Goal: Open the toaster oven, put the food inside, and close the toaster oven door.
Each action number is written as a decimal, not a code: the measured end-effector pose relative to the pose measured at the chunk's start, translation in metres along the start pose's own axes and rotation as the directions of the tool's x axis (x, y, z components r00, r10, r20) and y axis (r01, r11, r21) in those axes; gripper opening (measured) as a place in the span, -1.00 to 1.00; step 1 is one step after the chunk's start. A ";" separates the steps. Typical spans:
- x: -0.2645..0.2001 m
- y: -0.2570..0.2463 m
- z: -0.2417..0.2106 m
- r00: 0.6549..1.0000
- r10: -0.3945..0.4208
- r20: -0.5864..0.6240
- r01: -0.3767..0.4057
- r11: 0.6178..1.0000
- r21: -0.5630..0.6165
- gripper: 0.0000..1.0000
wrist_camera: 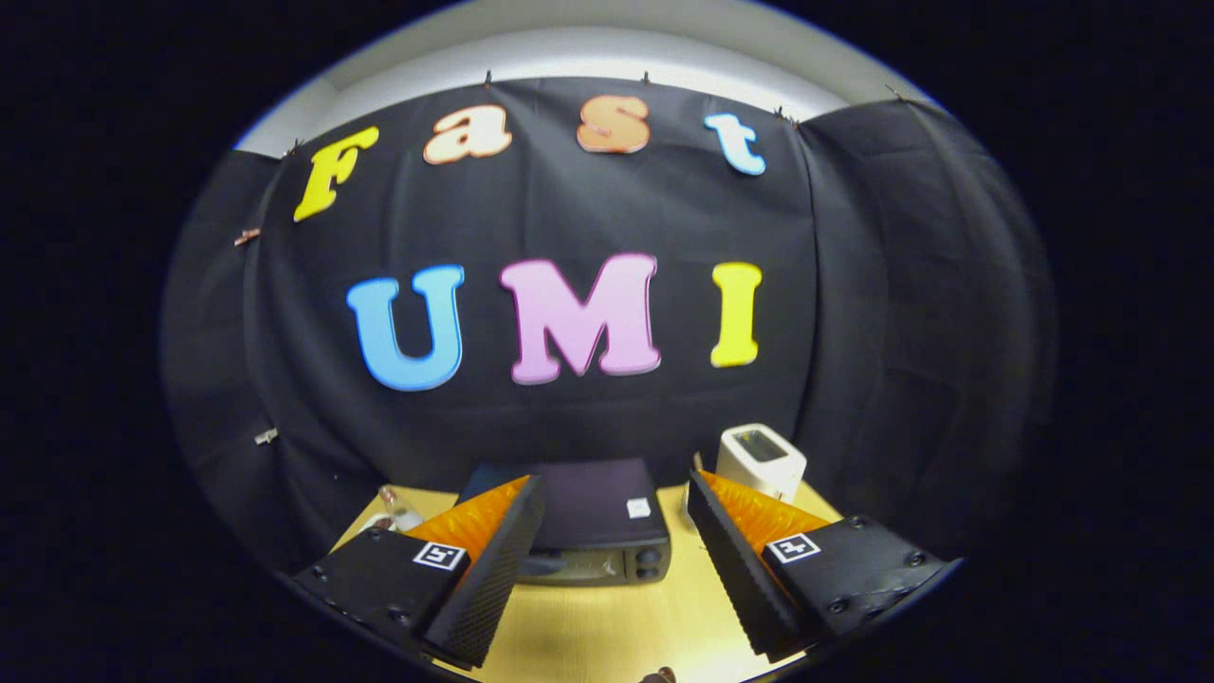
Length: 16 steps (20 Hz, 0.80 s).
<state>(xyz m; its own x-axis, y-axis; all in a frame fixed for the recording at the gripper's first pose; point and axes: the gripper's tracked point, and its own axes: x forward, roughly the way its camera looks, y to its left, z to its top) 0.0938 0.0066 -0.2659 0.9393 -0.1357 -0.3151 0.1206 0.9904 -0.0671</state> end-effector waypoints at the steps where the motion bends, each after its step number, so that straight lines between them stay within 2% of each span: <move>1: -0.004 -0.005 0.030 0.999 0.006 0.040 -0.006 1.000 -0.003 0.98; 3: -0.020 -0.009 0.076 0.995 0.032 0.099 -0.033 0.999 0.007 0.97; 6: -0.051 -0.029 0.135 0.977 0.018 0.212 -0.021 1.000 0.012 0.97; 11: -0.093 -0.026 0.147 0.973 0.074 0.219 -0.063 0.996 -0.058 0.95; 14: -0.101 -0.019 0.147 0.969 0.113 0.219 -0.109 0.994 -0.031 0.96; 16: -0.104 -0.025 0.149 0.970 0.098 0.223 -0.091 0.995 -0.038 0.95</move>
<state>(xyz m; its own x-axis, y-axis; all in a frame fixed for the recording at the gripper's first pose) 0.0407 -0.0003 -0.0898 0.9944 -0.0295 -0.1013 0.0220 0.9970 -0.0744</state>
